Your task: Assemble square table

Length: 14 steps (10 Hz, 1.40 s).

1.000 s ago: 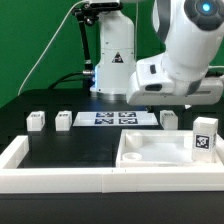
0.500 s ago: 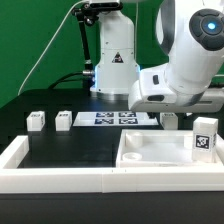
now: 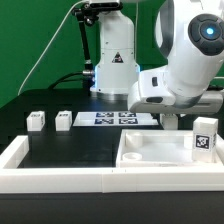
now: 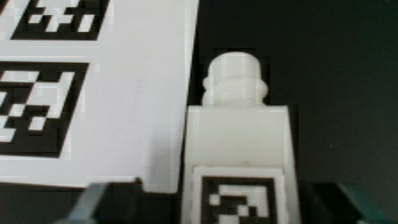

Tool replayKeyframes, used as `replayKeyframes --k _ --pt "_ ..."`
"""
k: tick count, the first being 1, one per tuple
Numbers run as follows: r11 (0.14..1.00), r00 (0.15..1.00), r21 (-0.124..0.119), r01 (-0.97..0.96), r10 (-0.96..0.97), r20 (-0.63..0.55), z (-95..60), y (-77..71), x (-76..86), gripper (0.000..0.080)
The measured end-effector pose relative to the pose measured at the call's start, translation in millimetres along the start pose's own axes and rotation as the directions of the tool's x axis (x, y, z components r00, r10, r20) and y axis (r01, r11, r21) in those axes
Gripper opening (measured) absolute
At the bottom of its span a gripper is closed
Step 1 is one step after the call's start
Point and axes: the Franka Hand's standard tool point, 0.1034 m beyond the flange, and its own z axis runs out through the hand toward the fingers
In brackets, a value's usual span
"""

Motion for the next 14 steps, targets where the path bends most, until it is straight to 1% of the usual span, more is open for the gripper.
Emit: replayKeyframes --k 1,7,8,9,10,11,12,13,14 --pt "1.000 1.000 0.000 0.000 0.000 0.000 -0.1 0.2 0.0 0.0284" --pt "1.000 1.000 0.003 0.009 -0.009 0.001 -1.8 2.5 -0.1 0.0286" --pt "0.999 0.999 0.014 0.038 -0.038 0.000 -12.9 9.1 -1.7 0.0286" --pt "0.999 0.999 0.027 0.042 -0.042 0.014 -28.5 14.1 -9.4 0.0287" --pt "0.999 0.998 0.032 0.043 -0.044 0.039 -44.5 17.4 -20.1 0.0287" --pt "0.999 0.998 0.026 0.046 -0.047 0.047 -57.6 21.5 -25.8 0.0287" --pt "0.999 0.999 0.016 0.046 -0.047 0.027 -66.1 23.8 -30.3 0.0288" --pt "0.999 0.999 -0.005 0.032 -0.032 0.024 -66.5 26.1 -38.2 0.0288" --pt "0.999 0.999 -0.002 0.033 -0.033 -0.008 -65.9 25.5 -34.5 0.0288"
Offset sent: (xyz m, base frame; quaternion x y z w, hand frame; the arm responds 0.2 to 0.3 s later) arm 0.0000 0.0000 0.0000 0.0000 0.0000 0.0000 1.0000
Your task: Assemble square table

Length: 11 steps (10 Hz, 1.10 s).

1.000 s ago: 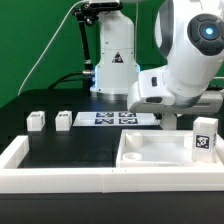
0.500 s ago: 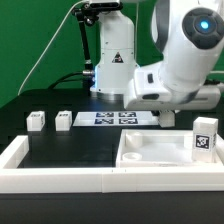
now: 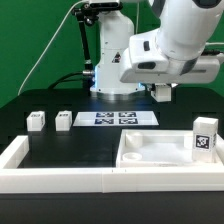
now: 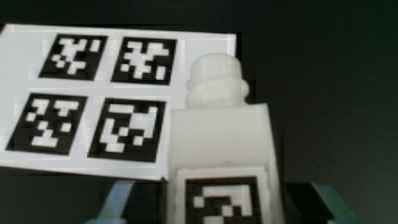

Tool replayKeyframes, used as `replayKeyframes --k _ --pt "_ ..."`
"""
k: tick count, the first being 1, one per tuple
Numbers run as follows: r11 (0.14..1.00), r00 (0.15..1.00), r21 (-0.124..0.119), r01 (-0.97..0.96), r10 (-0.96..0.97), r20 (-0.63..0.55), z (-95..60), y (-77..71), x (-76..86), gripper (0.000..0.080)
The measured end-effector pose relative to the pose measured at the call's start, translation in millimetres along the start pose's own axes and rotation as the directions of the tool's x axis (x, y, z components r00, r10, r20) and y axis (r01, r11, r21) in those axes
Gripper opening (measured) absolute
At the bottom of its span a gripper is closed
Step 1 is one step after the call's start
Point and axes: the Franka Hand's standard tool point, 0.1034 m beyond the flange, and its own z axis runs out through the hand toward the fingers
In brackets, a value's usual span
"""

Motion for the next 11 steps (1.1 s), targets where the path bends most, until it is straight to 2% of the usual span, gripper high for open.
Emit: replayKeyframes --k 1,2,3,4,8,9,11 --pt "1.000 0.996 0.005 0.003 -0.002 -0.086 -3.3 -0.5 7.1 0.0288" --pt "1.000 0.991 0.010 0.004 -0.003 -0.132 -2.8 0.1 5.1 0.0288" --pt "1.000 0.977 0.014 0.023 -0.020 -0.212 -4.0 4.5 13.9 0.0288" --pt "0.999 0.966 0.019 0.033 -0.027 -0.255 -12.4 9.9 17.7 0.0288" --pt "0.999 0.867 0.037 0.031 -0.008 -0.498 -65.5 21.8 35.2 0.0288" --pt "0.999 0.839 0.039 0.033 -0.007 -0.544 -74.2 21.9 34.5 0.0288" --pt "0.999 0.749 0.033 0.031 -0.001 -0.663 -75.1 23.6 40.2 0.0288"
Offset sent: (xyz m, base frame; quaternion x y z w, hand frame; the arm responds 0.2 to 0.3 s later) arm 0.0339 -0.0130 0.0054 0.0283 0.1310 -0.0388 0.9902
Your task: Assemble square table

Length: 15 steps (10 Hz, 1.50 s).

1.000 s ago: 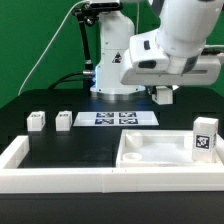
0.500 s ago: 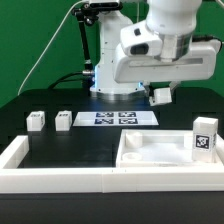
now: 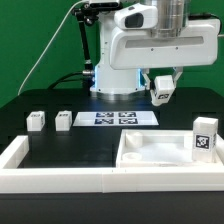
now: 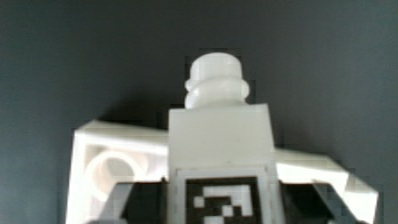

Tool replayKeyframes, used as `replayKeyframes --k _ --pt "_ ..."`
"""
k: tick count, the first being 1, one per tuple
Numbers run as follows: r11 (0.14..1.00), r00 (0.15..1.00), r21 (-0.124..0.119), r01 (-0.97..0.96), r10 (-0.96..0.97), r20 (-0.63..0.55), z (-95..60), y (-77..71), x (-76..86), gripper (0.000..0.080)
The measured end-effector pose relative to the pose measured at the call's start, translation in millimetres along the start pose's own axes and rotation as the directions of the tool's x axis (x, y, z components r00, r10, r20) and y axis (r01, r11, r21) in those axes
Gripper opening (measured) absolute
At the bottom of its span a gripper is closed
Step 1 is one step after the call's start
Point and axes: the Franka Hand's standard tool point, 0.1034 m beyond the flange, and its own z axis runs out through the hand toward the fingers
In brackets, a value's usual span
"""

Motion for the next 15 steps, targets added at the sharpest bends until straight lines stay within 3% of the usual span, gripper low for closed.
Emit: replayKeyframes --k 2,4,8,13,15 --pt "1.000 0.991 -0.008 0.001 -0.002 -0.130 0.4 2.3 5.7 0.0288" --pt "0.998 0.958 -0.041 0.046 -0.056 -0.280 0.2 13.6 18.5 0.0288" --pt "0.995 0.948 -0.060 0.084 -0.098 -0.303 -17.8 27.9 57.4 0.0288" --pt "0.996 0.953 -0.056 0.075 -0.088 -0.291 -14.5 29.7 57.3 0.0288" --pt "1.000 0.966 -0.021 0.017 -0.022 -0.259 -18.4 37.7 81.4 0.0288"
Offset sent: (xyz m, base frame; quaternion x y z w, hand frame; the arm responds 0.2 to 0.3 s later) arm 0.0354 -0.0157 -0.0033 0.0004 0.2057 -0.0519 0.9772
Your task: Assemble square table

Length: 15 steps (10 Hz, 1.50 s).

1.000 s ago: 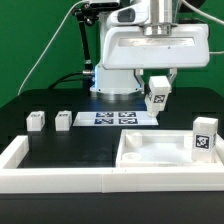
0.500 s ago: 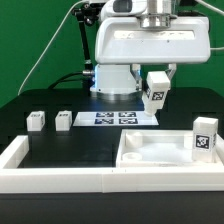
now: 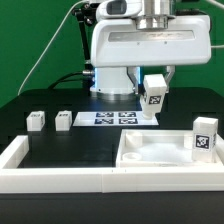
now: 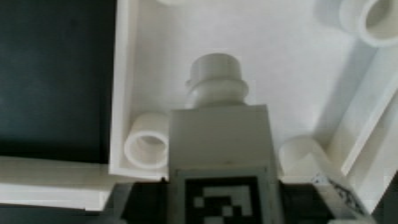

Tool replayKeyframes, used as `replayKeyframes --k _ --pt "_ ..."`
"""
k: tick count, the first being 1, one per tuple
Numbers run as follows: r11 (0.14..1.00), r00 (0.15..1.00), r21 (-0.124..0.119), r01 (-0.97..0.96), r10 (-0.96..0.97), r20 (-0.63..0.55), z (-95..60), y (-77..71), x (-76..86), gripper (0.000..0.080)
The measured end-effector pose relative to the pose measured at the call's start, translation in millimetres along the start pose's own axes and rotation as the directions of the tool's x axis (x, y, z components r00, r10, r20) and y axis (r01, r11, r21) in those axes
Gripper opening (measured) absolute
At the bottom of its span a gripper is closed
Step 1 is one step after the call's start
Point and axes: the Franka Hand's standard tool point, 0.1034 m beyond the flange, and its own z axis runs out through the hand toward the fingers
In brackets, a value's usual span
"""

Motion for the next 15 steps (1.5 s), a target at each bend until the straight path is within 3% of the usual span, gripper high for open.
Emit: replayKeyframes --k 2,4,7,9,11,12,15 --pt "1.000 1.000 0.000 -0.012 0.012 0.006 5.3 14.5 25.3 0.0288" --pt "1.000 1.000 -0.008 -0.009 0.009 -0.026 6.7 14.1 23.0 0.0288" --pt "0.997 0.967 -0.083 -0.003 -0.018 -0.252 5.4 28.9 28.8 0.0288" --pt "0.997 0.972 -0.074 -0.003 -0.014 -0.235 5.2 27.7 39.4 0.0288" --pt "0.997 0.973 -0.074 -0.018 0.000 -0.229 6.8 39.7 48.5 0.0288" --pt "0.997 0.975 -0.071 -0.026 0.009 -0.224 7.3 45.2 49.4 0.0288" --pt "0.997 0.975 -0.070 -0.022 0.006 -0.223 8.0 42.6 48.7 0.0288"
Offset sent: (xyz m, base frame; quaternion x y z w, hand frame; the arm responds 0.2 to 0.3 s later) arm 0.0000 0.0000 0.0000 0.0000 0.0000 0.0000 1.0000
